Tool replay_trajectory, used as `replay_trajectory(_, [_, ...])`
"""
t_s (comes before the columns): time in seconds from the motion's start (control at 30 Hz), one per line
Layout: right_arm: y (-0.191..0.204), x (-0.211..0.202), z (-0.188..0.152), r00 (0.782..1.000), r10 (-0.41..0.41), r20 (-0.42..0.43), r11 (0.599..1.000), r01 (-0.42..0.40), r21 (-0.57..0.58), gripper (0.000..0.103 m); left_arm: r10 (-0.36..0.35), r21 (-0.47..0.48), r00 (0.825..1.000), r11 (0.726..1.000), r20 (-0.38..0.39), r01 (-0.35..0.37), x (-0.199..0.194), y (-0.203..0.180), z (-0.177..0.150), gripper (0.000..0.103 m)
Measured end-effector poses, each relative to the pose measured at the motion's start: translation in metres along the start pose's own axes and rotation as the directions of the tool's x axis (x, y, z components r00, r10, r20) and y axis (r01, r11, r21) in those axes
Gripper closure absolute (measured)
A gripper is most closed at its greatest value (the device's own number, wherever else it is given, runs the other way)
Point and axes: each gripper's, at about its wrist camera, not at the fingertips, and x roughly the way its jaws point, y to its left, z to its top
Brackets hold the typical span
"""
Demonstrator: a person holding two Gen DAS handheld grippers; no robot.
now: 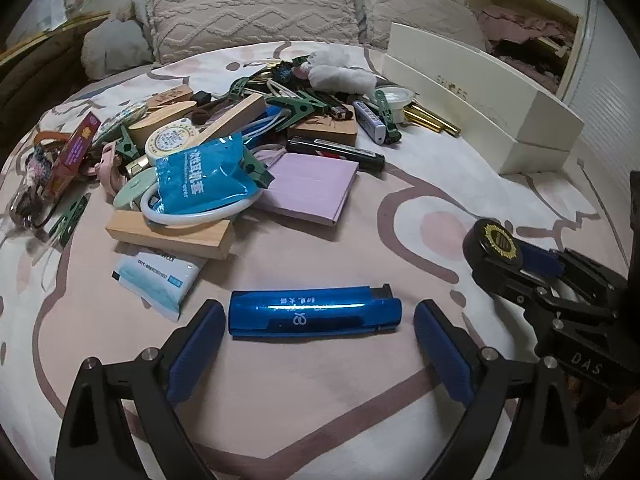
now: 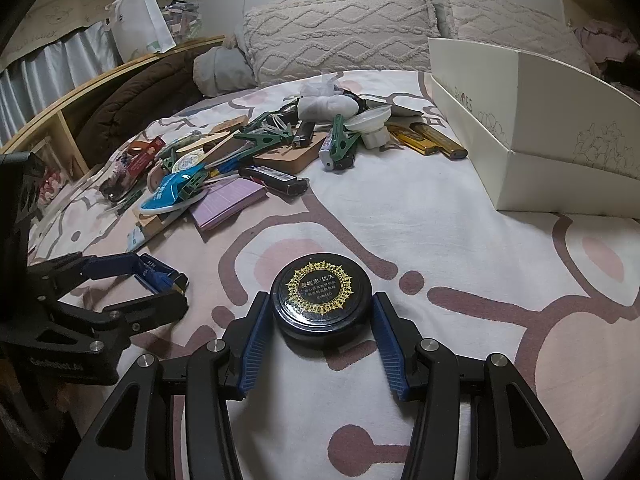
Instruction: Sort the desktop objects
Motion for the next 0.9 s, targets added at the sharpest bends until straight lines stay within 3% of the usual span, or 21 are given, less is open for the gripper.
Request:
replay_trajectory(0.3, [0.0023,0.0011,-0.0007,1.000,-0.010,-0.006,1.000,0.010,0.001,0.052,0.017,-0.046,1.000,0.999,0.026,-0.016,0.0032,0.0006,-0.0053,0.005])
replay_trajectory(0.4, [0.0052,0.0005,-0.0008,1.000,-0.027,-0.009,1.000,0.027,-0.013,0.052,-0.001,-0.070,1.000,0.998,0.013,0.002,0.0051,0.0021,-0.0059,0.000])
replay_trajectory(0.9, [0.0047,-0.0010,-0.0017,0.999,-0.036,-0.002,0.999,0.036,-0.009,0.052,0.018,-0.104,0.997,0.994,0.071,-0.011,0.0016,0.0014,-0.0096,0.004])
